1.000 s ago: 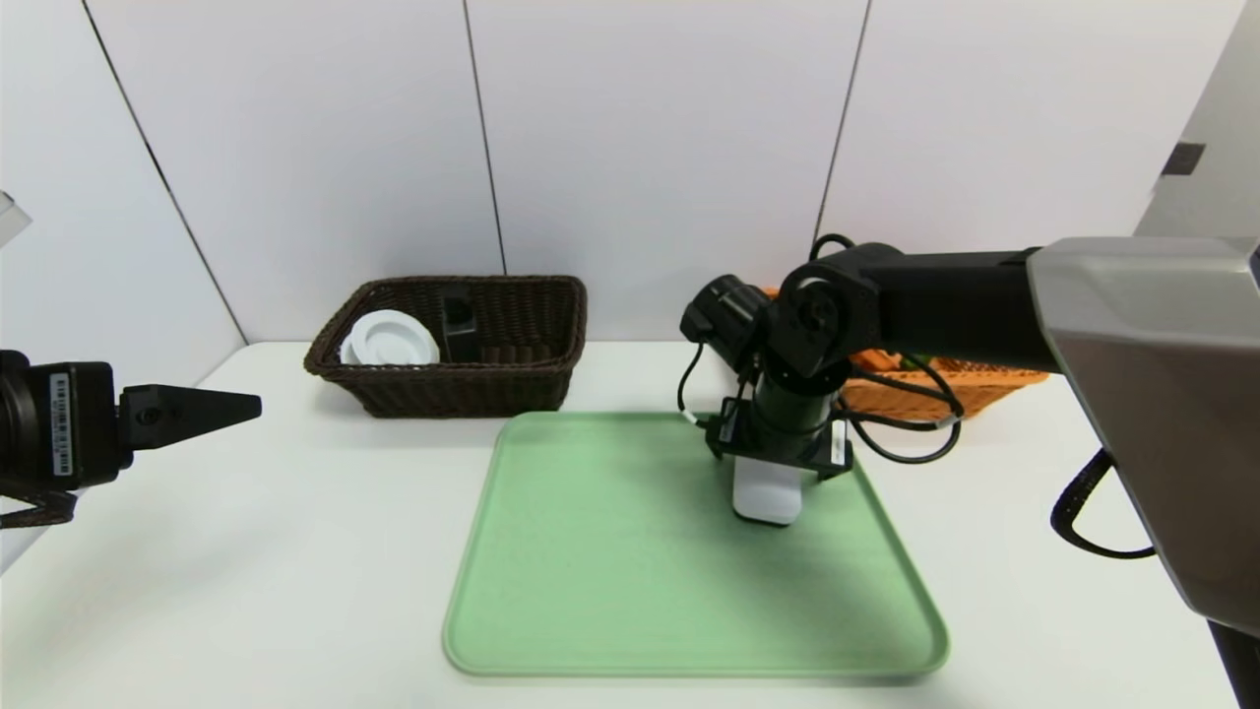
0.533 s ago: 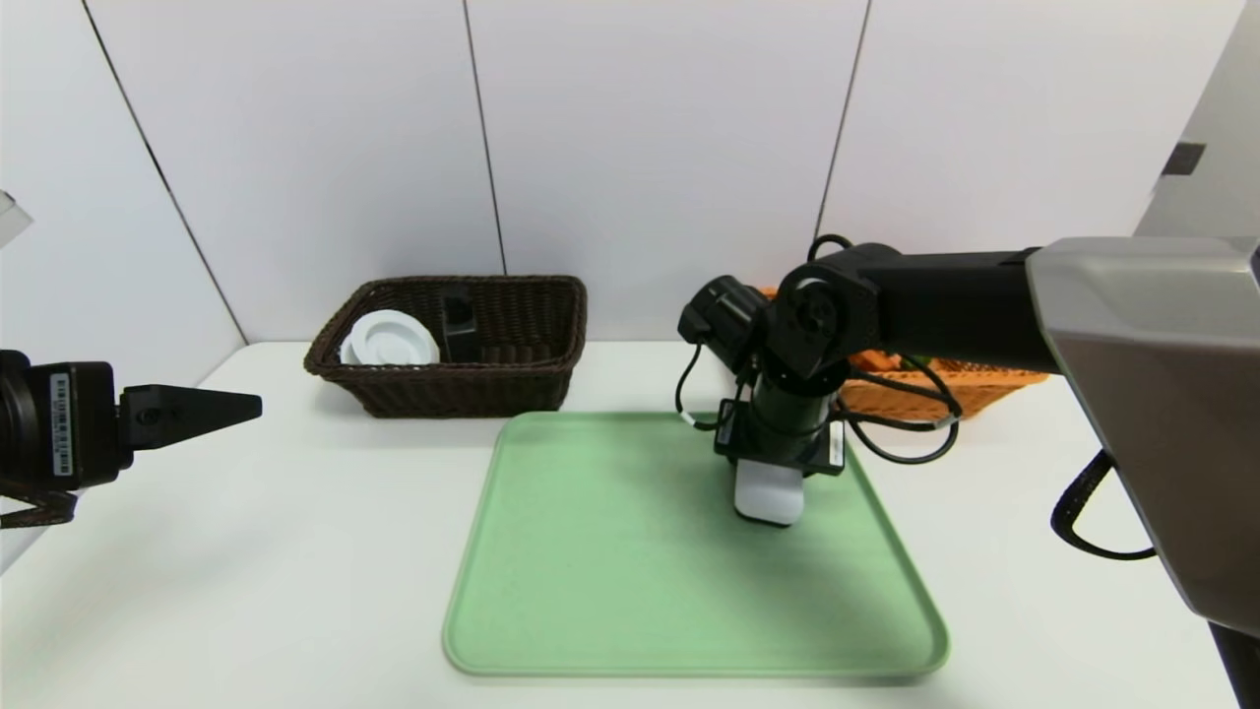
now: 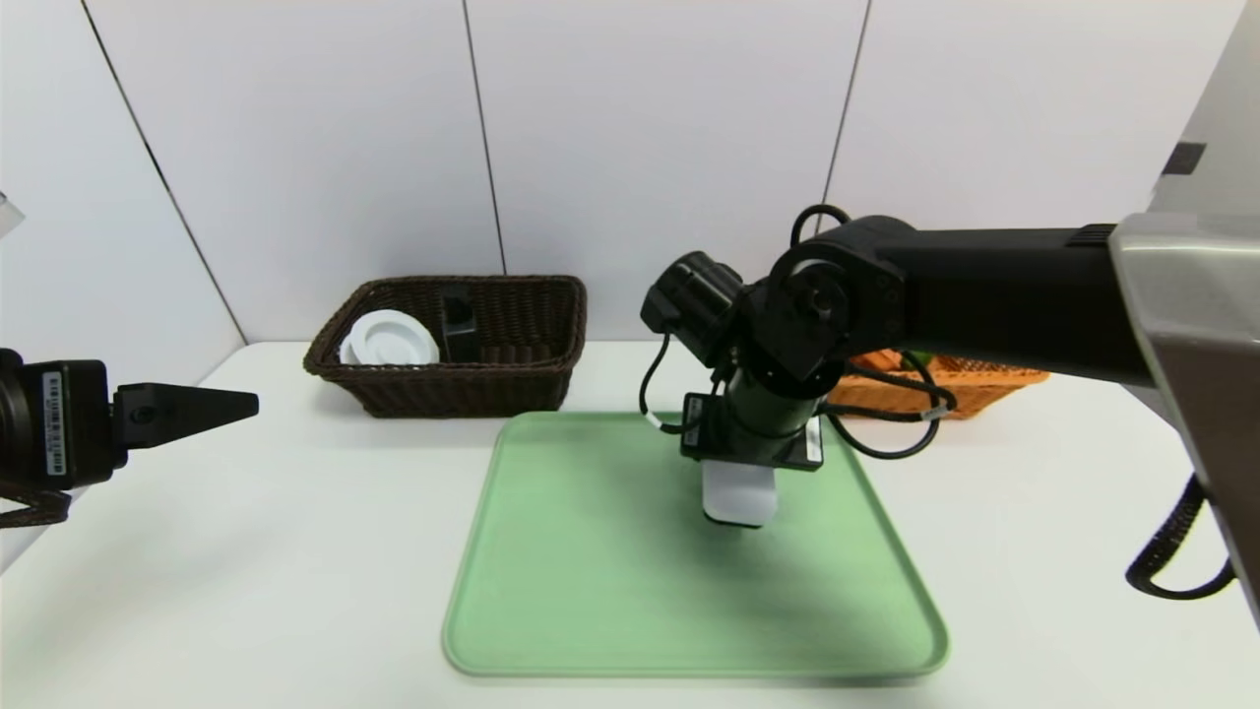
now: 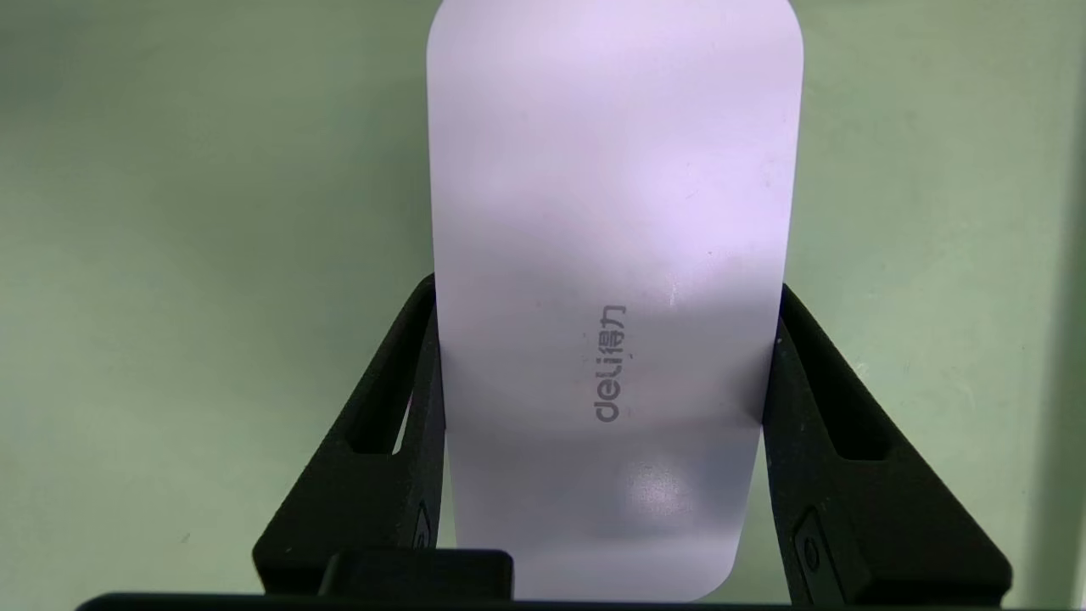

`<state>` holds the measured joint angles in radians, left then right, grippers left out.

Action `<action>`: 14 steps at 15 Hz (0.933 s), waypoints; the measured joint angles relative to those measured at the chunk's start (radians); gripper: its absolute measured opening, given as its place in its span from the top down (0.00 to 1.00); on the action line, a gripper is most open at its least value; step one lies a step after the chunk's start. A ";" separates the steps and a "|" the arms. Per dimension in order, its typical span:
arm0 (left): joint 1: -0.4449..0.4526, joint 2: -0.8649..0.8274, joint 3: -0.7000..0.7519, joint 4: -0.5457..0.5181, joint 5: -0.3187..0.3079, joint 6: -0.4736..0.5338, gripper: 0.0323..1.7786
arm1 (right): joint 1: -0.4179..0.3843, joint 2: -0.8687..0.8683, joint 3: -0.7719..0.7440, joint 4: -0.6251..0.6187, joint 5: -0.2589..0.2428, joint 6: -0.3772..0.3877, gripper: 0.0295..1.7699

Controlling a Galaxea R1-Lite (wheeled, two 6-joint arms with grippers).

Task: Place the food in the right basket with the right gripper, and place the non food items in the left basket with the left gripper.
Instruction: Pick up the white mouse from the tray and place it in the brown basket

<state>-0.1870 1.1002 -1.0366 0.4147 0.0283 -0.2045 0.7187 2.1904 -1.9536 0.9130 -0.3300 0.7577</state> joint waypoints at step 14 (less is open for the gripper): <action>-0.001 0.001 0.044 0.012 0.007 0.001 0.05 | 0.073 0.053 -0.005 -1.159 -0.045 -0.755 0.44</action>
<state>-0.1879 1.1015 -0.9923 0.4270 0.0355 -0.2038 0.7913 2.2432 -1.9589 -0.2462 -0.3751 0.0028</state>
